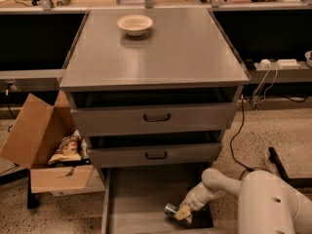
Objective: Place redbull can into bottom drawer
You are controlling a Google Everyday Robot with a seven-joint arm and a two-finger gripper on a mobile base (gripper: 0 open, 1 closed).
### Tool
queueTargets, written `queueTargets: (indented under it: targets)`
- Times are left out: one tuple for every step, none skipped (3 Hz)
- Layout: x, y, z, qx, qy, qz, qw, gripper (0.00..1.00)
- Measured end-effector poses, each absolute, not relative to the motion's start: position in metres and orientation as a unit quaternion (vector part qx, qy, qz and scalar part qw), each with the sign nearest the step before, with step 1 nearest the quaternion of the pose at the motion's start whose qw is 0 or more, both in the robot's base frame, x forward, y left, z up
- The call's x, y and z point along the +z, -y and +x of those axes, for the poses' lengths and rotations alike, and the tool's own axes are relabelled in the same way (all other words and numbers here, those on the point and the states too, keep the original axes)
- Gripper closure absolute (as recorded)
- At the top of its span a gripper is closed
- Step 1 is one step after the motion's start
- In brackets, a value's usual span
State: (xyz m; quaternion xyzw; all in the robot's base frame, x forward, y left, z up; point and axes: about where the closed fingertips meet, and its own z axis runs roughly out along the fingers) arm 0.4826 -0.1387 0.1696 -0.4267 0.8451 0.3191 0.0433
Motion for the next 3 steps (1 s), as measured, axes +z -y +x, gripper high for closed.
queueTargets:
  targets:
    - [0.155,0.141,0.485,0.323,-0.849,-0.418,0.035,0.28]
    - [0.15,0.145,0.49,0.327,-0.85,-0.412,0.033,0.04]
    - [0.169,0.158,0.503,0.339,-0.849,-0.402,0.057,0.0]
